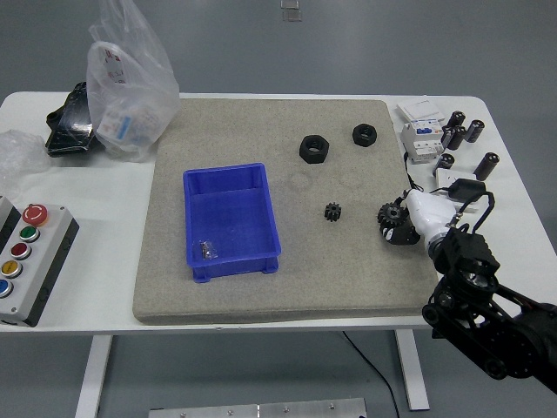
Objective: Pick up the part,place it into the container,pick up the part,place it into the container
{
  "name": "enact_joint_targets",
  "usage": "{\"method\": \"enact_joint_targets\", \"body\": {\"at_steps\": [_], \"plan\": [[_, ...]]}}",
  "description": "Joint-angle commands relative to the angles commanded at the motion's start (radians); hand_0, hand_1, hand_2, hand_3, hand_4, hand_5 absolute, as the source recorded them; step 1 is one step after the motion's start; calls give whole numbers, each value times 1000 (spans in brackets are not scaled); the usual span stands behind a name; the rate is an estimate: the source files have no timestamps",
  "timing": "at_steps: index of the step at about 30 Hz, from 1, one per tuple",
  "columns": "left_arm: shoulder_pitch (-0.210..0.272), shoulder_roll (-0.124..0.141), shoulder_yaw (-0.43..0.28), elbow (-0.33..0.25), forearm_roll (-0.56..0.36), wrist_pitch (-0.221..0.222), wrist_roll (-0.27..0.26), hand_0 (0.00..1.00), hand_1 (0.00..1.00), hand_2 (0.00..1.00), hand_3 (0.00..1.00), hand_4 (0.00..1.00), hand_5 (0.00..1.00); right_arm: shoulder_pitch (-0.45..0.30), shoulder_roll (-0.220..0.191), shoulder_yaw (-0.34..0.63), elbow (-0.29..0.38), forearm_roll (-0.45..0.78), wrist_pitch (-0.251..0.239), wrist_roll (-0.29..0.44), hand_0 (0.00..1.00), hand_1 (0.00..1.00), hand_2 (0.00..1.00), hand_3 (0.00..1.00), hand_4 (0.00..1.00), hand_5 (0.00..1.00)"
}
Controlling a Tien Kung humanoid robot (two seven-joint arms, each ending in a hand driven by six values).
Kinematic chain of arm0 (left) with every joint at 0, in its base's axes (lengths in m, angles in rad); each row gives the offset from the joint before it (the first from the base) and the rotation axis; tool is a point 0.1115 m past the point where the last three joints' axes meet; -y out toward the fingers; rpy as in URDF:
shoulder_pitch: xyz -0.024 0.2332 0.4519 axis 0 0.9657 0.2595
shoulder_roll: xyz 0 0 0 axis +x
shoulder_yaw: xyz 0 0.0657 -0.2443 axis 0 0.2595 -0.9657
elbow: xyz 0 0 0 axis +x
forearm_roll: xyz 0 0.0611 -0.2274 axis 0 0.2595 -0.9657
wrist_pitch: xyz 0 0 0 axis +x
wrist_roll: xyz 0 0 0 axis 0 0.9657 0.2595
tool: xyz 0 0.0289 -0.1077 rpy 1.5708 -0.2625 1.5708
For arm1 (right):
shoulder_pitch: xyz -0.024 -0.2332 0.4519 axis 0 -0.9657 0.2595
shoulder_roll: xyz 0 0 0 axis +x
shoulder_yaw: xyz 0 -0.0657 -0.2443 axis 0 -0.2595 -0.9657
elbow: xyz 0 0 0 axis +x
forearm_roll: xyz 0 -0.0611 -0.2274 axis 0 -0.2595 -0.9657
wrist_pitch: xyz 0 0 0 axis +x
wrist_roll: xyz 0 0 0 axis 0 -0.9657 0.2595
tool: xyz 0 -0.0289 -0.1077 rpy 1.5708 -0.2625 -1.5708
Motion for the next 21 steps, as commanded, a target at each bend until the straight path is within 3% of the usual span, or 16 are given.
{"method": "enact_joint_targets", "body": {"at_steps": [7, 13, 16, 20, 21], "plan": [[0, -2, 1, 0, -1, 0, 1, 633, 564, 553, 612, 696, 286, 29, -8, -42, 36, -3, -53, 0, 257, 500, 417, 606, 514, 2], [1, -1, -2, 0, 3, 2, 6, 632, 564, 553, 613, 695, 285, 123, -10, -154, 107, 30, -99, 0, 261, 499, 413, 602, 513, 10], [0, -1, -2, 0, 7, 2, 10, 632, 564, 553, 613, 695, 285, 180, 14, -215, 117, 92, -155, 16, 279, 510, 449, 619, 540, 2], [-3, -4, -1, 0, 10, 1, 14, 632, 564, 553, 613, 695, 285, 239, 48, -280, 104, 195, -241, 96, 279, 510, 449, 619, 540, 2], [-2, -5, -1, 0, 11, 1, 15, 632, 564, 552, 612, 695, 285, 252, 56, -297, 102, 224, -263, 120, 368, 548, 545, 638, 560, 2]]}}
